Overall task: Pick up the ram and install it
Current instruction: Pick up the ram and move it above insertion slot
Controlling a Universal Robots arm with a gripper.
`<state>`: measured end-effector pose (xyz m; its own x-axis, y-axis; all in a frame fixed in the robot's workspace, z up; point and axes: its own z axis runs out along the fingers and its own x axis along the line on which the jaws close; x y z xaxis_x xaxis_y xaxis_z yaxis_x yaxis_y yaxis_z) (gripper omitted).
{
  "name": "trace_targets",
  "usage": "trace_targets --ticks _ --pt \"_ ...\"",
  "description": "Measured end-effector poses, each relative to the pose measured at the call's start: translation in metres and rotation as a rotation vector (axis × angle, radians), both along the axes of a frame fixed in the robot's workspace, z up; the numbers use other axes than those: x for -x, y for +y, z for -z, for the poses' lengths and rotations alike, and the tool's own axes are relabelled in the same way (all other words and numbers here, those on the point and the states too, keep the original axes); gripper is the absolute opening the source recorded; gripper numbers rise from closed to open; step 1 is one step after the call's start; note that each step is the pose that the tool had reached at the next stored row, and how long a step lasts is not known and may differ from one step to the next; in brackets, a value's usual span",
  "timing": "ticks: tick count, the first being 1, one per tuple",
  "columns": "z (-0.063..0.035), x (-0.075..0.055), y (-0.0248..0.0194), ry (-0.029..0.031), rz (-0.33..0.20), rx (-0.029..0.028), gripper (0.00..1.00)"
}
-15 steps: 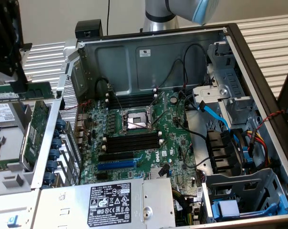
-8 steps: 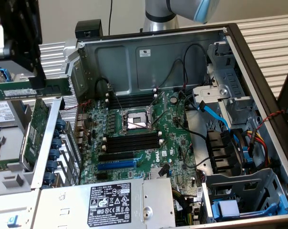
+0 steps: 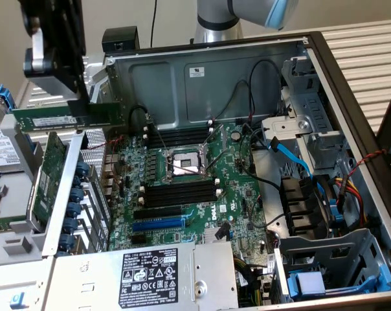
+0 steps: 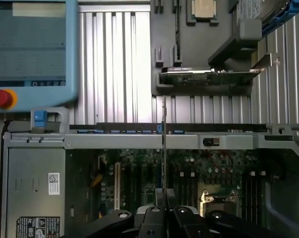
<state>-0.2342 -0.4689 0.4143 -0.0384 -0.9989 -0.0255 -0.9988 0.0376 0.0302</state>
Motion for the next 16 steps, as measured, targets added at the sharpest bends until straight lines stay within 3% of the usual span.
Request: trace_targets --ticks 10,16 --pt "0.0000 -0.030 0.0164 0.0001 0.000 0.0012 0.12" --pt "0.0000 -0.050 0.0240 0.0001 0.000 0.0013 0.12"
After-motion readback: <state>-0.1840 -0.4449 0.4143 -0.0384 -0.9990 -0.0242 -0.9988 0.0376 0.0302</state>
